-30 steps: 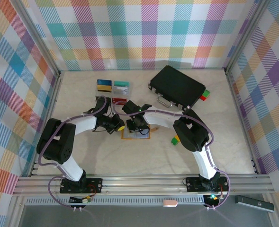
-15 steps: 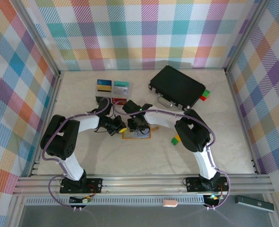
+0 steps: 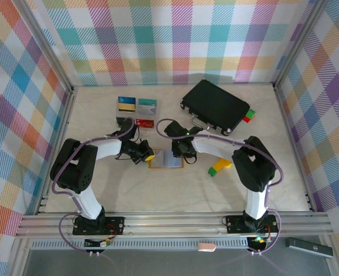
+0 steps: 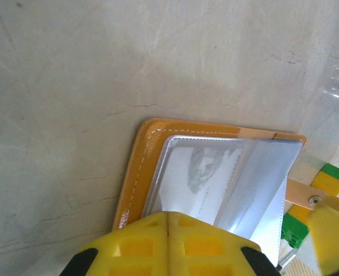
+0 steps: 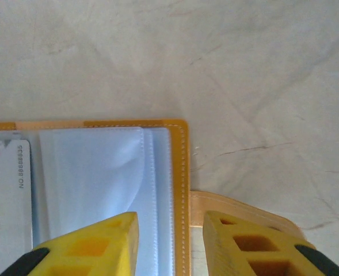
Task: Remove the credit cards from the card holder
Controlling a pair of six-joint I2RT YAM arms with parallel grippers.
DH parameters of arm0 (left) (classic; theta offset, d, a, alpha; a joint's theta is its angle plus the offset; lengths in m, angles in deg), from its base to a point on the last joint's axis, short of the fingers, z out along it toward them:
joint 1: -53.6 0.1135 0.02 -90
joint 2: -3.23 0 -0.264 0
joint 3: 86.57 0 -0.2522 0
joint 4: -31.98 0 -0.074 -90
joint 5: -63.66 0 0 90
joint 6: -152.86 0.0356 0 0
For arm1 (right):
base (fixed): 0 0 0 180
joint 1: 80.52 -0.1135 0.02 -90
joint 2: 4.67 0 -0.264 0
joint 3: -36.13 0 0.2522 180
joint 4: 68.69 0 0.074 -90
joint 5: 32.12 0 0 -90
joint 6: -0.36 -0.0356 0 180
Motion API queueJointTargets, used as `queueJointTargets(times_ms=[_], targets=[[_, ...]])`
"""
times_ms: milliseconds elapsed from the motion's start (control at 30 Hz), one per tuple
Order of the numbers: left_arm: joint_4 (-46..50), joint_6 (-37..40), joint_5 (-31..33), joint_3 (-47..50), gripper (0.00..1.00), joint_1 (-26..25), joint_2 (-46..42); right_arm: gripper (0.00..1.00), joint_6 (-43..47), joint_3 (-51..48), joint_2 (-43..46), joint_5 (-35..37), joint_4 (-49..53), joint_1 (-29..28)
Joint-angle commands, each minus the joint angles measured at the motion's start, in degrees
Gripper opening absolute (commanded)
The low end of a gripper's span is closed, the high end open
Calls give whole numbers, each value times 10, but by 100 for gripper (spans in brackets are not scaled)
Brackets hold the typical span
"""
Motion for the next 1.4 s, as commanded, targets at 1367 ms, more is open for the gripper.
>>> queueJointTargets(times_ms=[1367], targets=[[78, 31, 55, -26, 6, -8, 28, 16, -52, -72, -63, -360, -278, 53]])
